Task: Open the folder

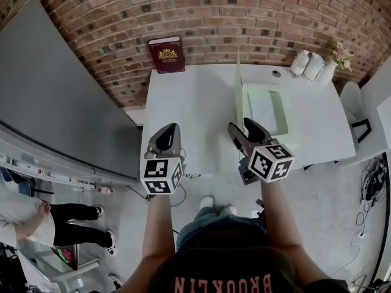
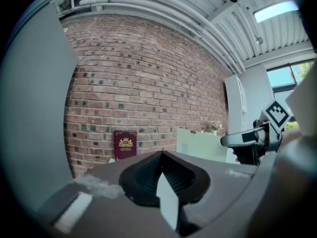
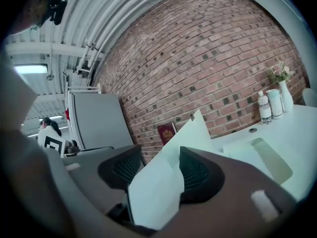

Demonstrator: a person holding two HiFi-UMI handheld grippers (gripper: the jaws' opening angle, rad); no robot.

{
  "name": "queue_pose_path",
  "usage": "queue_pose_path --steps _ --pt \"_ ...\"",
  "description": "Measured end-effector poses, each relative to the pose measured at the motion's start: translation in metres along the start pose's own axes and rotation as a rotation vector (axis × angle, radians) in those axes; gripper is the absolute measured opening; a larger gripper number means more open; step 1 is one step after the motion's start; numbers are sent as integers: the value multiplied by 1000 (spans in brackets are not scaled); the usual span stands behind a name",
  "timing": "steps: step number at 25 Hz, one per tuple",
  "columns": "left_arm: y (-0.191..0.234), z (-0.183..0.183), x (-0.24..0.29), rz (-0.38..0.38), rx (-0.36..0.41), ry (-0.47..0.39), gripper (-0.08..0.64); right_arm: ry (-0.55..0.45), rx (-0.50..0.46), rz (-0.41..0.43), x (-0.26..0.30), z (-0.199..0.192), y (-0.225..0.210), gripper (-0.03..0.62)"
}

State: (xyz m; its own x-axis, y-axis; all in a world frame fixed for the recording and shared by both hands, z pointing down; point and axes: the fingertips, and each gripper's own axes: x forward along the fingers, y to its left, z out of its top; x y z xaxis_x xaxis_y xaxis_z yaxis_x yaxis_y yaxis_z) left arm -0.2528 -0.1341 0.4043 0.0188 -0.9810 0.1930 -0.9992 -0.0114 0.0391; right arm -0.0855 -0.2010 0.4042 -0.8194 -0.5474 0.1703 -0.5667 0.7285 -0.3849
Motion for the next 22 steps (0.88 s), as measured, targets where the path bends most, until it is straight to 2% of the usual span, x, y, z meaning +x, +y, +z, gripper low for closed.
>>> queue_pose_path --steps 5,12,22 --pt "15 -5 -7 22 -7 12 -9 45 30 75 16 -11 20 261" --pt "34 -8 -13 41 -30 11 -9 116 48 121 36 -27 36 261" --pt "52 -14 -13 48 -35 27 -9 240 168 195 70 -61 49 261"
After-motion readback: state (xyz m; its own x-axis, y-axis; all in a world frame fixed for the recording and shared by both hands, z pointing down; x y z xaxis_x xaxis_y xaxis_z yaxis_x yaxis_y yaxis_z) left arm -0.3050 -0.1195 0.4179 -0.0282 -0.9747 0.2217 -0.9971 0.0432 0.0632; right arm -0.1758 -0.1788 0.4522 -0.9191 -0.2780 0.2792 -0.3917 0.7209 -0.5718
